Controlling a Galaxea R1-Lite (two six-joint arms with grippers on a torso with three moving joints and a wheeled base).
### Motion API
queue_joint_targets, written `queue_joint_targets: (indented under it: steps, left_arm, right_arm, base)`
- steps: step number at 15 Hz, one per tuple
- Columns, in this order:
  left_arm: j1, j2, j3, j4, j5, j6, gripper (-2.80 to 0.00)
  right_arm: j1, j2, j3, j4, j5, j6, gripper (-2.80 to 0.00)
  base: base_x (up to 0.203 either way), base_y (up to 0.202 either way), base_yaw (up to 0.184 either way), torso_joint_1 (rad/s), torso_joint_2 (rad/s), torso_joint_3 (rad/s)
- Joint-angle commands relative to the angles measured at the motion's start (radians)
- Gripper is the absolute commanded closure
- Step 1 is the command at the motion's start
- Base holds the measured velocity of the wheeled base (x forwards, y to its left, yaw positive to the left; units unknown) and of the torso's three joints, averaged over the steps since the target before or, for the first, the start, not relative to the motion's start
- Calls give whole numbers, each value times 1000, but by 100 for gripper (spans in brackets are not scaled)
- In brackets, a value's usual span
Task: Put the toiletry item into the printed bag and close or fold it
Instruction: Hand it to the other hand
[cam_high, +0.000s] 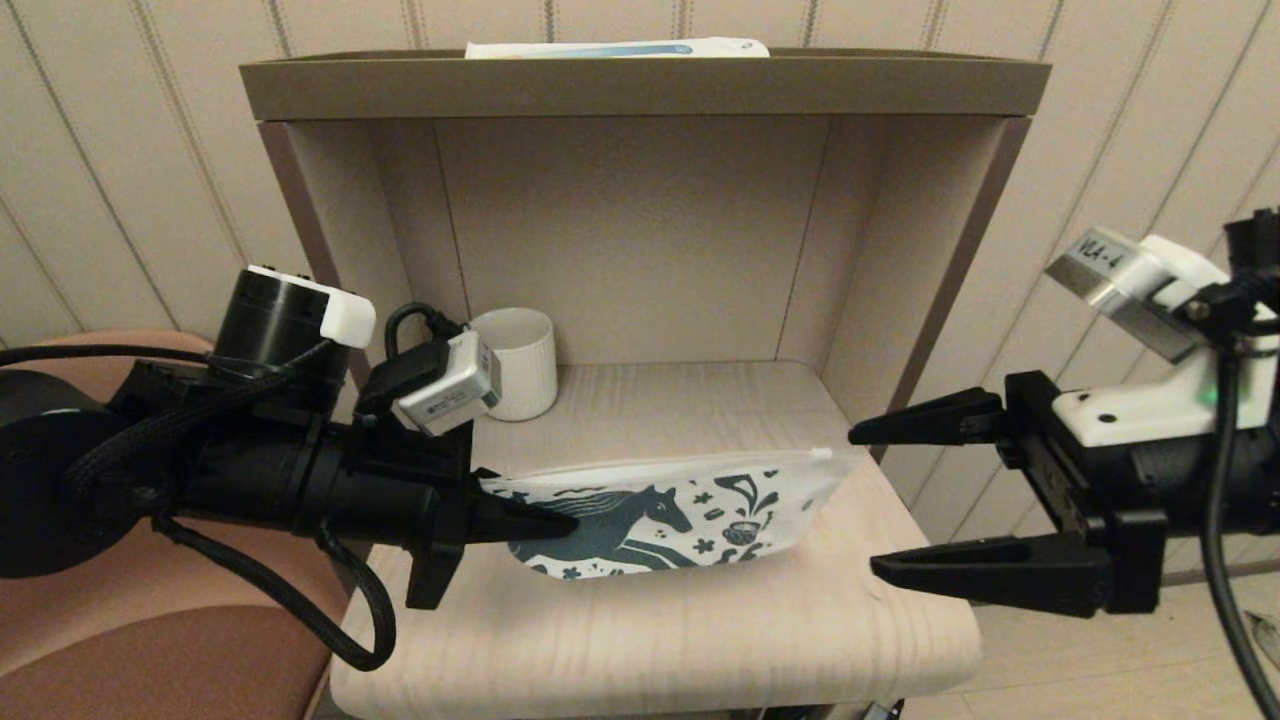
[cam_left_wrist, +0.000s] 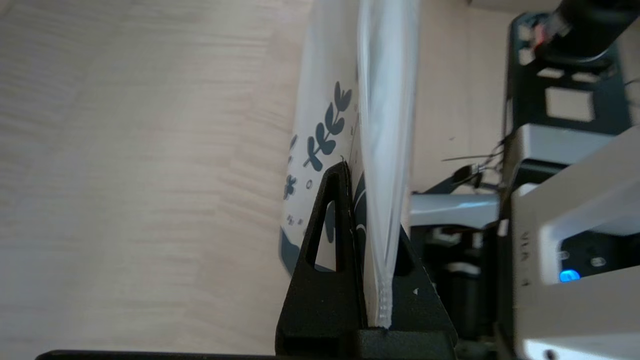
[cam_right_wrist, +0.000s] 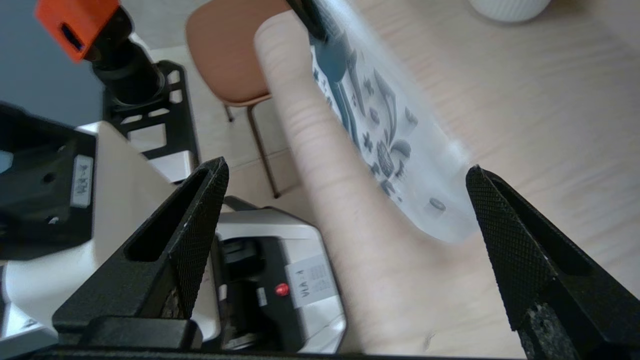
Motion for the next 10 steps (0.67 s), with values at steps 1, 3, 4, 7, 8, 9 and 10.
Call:
queue_joint_targets:
  steps: [1,3,4,7,8,9,10]
  left_arm:
    - [14,2,-6,0,-12,-14,0]
    - [20,-2,-17,-2,-14,-37,0]
    - [23,-3,-17,-2,-16,-38,0]
    - [23,-11,-15,0,-22,-39,0]
    - [23,-10,-15,-2,-22,-39,0]
    - [23,-11,-16,-2,-22,-39,0]
    - [27,-12,-17,-2,-23,-39,0]
  right_arm:
    - [-22,-4,33,-1,38,-3,-280]
    - [-43,-3,67,-7,55,-5,-280]
    - [-48,-1,74,-9,56,-8,-280]
    - [-62,5,74,-10,57,-15,-280]
    - [-65,8,64,-10,57,-14,-280]
    - [-68,9,59,-10,57,-15,-280]
    - [-73,10,59,-11,56,-16,-280]
  base:
    - [0,0,0,0,0,0]
    - [0,0,0,0,0,0]
    - [0,0,0,0,0,0]
    - [0,0,0,0,0,0]
    - [0,0,0,0,0,0]
    - [0,0,0,0,0,0]
    - [0,0,0,0,0,0]
